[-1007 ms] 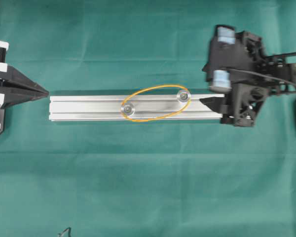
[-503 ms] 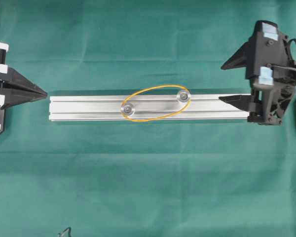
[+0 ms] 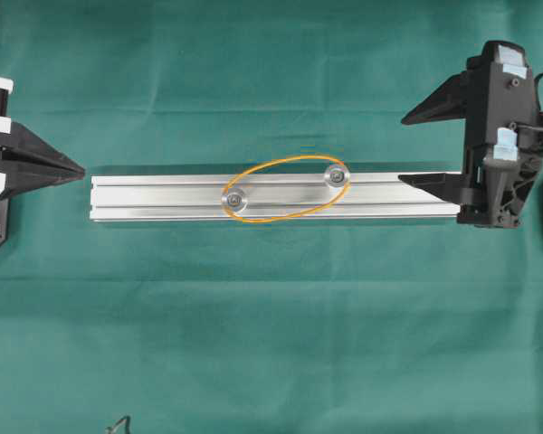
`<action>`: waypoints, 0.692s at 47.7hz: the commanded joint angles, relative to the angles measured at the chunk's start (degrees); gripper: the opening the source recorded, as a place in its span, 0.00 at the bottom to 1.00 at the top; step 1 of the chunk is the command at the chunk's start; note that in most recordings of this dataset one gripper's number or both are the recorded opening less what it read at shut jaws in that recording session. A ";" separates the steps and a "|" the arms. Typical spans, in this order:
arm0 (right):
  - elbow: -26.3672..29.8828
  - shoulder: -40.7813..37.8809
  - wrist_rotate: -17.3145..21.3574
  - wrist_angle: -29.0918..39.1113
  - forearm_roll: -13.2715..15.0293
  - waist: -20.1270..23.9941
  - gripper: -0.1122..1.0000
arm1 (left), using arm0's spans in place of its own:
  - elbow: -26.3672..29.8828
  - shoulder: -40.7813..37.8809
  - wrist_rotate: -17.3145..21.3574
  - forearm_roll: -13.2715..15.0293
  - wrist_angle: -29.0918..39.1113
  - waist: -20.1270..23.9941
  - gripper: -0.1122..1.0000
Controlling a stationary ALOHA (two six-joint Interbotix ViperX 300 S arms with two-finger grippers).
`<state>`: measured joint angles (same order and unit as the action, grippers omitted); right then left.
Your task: Hook the rubber onto the shaft.
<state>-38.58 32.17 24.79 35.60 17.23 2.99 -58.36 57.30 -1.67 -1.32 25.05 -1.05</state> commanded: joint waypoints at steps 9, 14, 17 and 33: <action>0.70 0.18 0.09 -0.53 0.18 0.09 0.83 | 1.58 -0.26 0.09 -0.09 -0.35 0.18 0.10; 0.70 0.09 0.09 -0.53 0.18 0.09 0.83 | 1.58 -0.26 0.09 -0.09 -0.35 0.18 0.10; 0.70 -0.09 0.09 -0.53 0.18 0.09 0.83 | 1.58 -0.26 0.09 -0.09 -0.26 0.26 0.10; 0.70 -0.79 0.18 -0.62 0.18 0.09 0.83 | 1.58 -0.26 0.09 -0.09 -0.44 0.26 0.10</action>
<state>-38.58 31.20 24.87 35.51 17.23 2.99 -58.36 57.30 -1.67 -1.32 24.96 -0.97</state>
